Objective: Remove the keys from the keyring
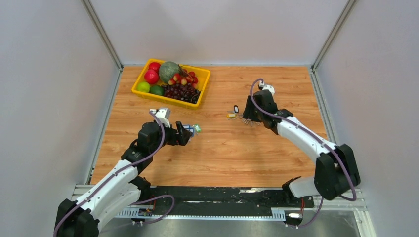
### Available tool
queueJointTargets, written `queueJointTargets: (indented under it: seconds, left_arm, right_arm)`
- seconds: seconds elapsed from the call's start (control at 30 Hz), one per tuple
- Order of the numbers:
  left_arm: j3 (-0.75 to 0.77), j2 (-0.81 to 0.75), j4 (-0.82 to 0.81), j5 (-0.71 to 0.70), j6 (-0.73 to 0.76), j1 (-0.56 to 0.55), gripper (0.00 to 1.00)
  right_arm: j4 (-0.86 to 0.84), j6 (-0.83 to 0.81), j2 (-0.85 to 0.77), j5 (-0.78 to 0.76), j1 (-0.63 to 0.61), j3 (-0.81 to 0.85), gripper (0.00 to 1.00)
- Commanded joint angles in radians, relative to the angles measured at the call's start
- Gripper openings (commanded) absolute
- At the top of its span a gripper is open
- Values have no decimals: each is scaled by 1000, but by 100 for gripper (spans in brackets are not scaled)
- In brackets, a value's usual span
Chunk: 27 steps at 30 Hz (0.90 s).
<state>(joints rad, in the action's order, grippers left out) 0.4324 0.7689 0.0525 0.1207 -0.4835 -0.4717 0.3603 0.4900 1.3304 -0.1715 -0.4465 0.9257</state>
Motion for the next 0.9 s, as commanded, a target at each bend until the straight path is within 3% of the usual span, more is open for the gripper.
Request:
queueJointTargets:
  seconds: [0.0,0.33,0.53,0.87]
  left_arm:
    - [-71,-20,-218,-24,23,-7,100]
    - [-213,-40,-413,-60,16,-15,100]
    - [-259,-78,-463,-57,12,-16,100]
    - [-269,-79,-497,-38,2,-16,100]
  right_arm:
    - [-48,22,124,-126,-9,108,61]
    - [82,175,364,-248,-6,251,53]
    - [134,340,442,-185,42,312,43]
    - [165,476,510,-169,80,327,43]
